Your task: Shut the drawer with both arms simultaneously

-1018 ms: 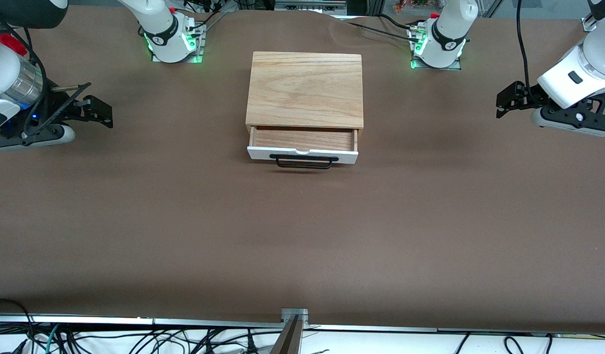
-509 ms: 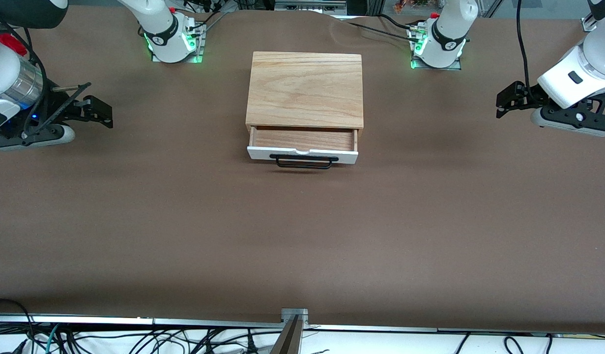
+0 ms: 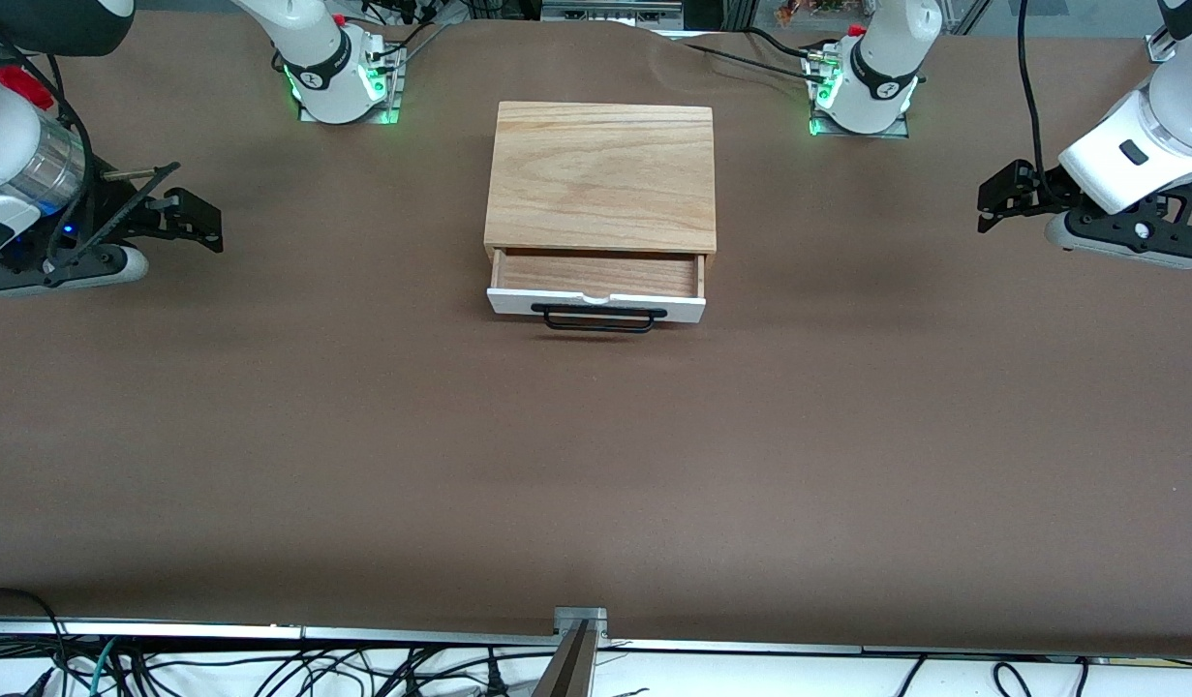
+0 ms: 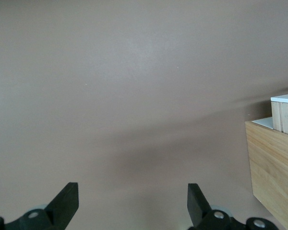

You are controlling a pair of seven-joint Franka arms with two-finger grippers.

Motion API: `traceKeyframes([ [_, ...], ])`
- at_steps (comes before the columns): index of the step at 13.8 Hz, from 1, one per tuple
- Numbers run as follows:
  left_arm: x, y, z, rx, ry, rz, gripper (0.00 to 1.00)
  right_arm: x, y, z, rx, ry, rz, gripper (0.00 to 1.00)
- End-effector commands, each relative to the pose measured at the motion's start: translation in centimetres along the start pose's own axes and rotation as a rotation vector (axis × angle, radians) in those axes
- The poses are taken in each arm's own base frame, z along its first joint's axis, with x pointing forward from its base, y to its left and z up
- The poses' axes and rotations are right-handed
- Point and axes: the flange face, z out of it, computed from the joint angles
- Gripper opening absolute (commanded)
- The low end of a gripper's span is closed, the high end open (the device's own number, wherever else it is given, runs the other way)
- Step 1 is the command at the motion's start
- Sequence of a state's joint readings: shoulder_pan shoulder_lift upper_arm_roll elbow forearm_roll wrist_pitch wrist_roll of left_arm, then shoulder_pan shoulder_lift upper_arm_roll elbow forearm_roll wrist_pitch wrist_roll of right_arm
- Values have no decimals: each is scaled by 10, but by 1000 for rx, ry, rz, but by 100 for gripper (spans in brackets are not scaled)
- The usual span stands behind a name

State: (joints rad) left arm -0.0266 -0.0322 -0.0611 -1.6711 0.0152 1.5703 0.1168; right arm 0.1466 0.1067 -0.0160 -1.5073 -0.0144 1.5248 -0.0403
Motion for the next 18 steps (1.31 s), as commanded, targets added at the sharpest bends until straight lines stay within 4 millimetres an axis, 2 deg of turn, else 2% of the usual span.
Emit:
traceKeyframes([
  [1,-2,-1,-8,-3,3,-4,100,-4,-2,-7,-1,14,7,100],
  [10,4,-6,-5,-5,-4,0,100,-4,-3,-6,0,11,7,100],
  [18,4,-1,-6,-6,-4,18,100,-4,-1,-5,2,6,11,100],
])
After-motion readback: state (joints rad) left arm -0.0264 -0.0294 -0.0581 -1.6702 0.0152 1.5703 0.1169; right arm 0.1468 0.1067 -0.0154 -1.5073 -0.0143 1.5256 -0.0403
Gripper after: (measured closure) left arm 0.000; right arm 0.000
